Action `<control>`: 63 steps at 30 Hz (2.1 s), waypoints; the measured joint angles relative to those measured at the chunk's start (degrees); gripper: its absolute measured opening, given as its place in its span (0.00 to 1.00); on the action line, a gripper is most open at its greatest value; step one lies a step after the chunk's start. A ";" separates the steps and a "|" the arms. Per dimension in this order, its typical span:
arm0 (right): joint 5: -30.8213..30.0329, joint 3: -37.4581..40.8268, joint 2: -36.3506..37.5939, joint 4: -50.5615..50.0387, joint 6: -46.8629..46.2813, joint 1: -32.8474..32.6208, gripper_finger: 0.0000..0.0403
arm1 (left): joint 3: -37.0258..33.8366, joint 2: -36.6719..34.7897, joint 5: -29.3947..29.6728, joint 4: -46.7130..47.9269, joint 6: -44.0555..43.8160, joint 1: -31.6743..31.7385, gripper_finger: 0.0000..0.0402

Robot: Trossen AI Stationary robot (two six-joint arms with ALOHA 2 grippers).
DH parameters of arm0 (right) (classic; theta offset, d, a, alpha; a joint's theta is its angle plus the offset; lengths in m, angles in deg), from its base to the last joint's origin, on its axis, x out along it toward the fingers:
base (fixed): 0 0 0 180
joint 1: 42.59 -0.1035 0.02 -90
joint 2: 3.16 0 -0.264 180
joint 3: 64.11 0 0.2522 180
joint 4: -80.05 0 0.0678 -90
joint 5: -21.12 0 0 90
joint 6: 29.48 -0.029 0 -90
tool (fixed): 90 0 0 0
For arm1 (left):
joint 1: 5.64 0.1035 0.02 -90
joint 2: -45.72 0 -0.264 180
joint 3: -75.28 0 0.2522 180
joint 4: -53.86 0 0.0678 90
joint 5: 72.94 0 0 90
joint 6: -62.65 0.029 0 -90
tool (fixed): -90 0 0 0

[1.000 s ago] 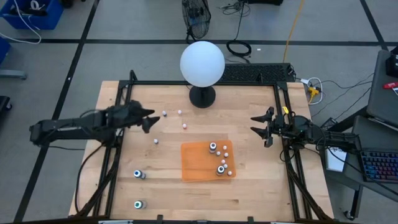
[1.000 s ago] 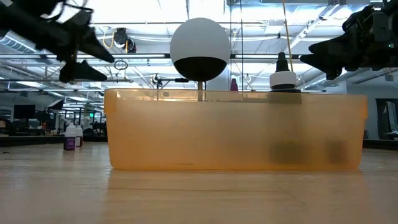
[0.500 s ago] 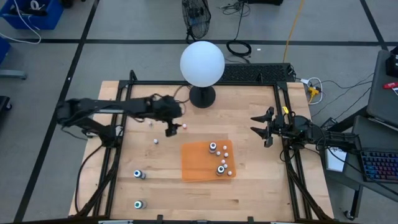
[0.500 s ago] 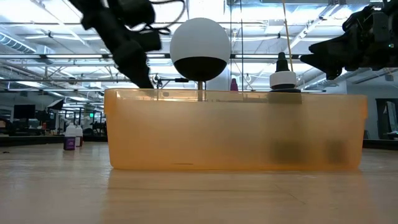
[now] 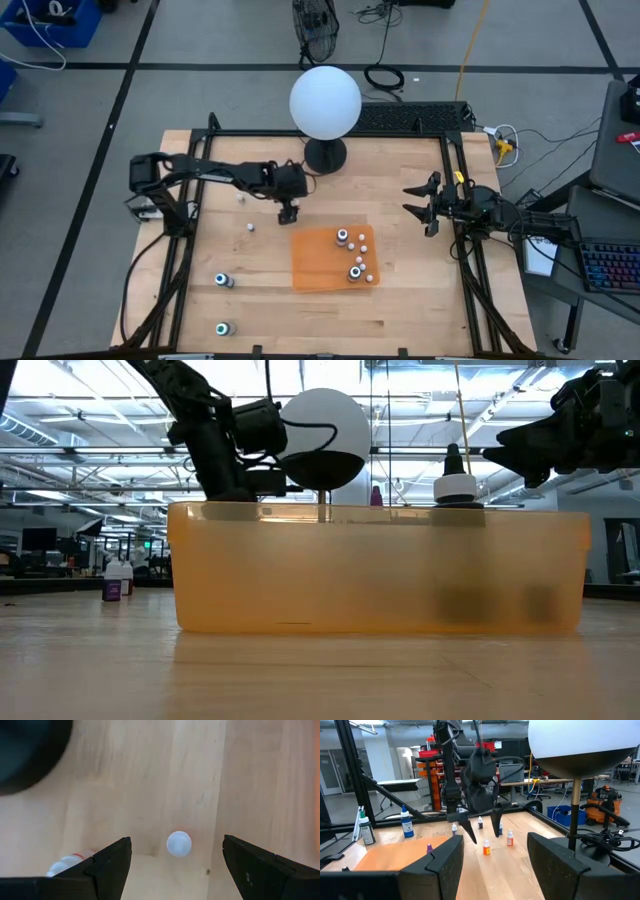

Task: Pick & Place food coloring
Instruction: Put the small orange food coloring bottle into the orange container

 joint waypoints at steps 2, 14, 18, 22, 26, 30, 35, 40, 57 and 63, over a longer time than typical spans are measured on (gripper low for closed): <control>-0.01 0.00 0.00 0.00 0.01 0.00 0.52 | 0.00 1.18 0.00 0.10 -0.36 -0.17 0.77; 0.00 0.00 0.02 0.00 0.01 0.01 0.52 | 0.00 4.98 0.58 -0.59 -0.21 -0.77 0.77; 0.00 0.00 0.02 0.00 0.00 0.00 0.52 | 0.00 4.98 1.32 -1.69 -0.37 -0.77 0.77; -0.02 0.00 0.01 0.00 0.00 0.01 0.52 | 0.00 4.98 1.64 -1.78 -0.23 -0.77 0.77; -0.01 0.00 0.02 0.00 0.01 0.01 0.52 | 0.00 4.98 1.64 -1.78 -0.37 -0.77 0.76; -0.02 0.00 0.02 -0.01 0.00 0.00 0.52 | 0.00 4.98 0.52 -1.75 -0.39 -0.77 0.68; -0.02 0.00 0.02 0.00 0.00 0.02 0.52 | 0.00 4.98 -0.98 -1.75 -0.39 -0.77 0.47; -0.02 0.00 0.00 0.00 0.00 0.01 0.52 | 0.00 4.98 -1.00 -1.75 -0.39 -0.77 0.26; -0.02 0.00 0.00 0.06 0.00 0.00 0.52 | 11.43 -2.17 3.10 12.90 -2.16 -6.54 0.17; -0.01 0.01 -0.15 -0.02 0.01 0.01 0.52 | 23.81 -1.54 4.66 17.84 -1.54 -13.83 0.17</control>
